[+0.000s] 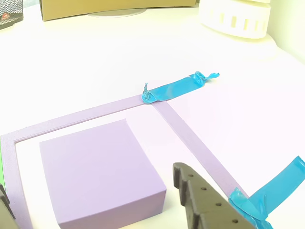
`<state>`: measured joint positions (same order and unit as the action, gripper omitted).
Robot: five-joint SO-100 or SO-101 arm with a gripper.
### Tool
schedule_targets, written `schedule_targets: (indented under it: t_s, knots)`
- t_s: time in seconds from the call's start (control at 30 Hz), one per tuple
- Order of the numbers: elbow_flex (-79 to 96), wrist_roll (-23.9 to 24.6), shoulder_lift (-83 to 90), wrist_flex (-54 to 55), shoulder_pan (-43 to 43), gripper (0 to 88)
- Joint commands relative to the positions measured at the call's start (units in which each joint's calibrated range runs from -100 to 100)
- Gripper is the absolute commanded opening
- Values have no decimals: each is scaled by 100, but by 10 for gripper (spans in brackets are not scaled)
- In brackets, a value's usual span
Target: Tower of hanoi
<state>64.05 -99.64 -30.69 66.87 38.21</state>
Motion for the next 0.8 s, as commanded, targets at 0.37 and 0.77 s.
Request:
schedule_targets:
  t_s: [0.37,0.77]
  knots:
    - [-105,-36,53,-88,-63,355]
    - [-69,-36,53,-96,-101,316]
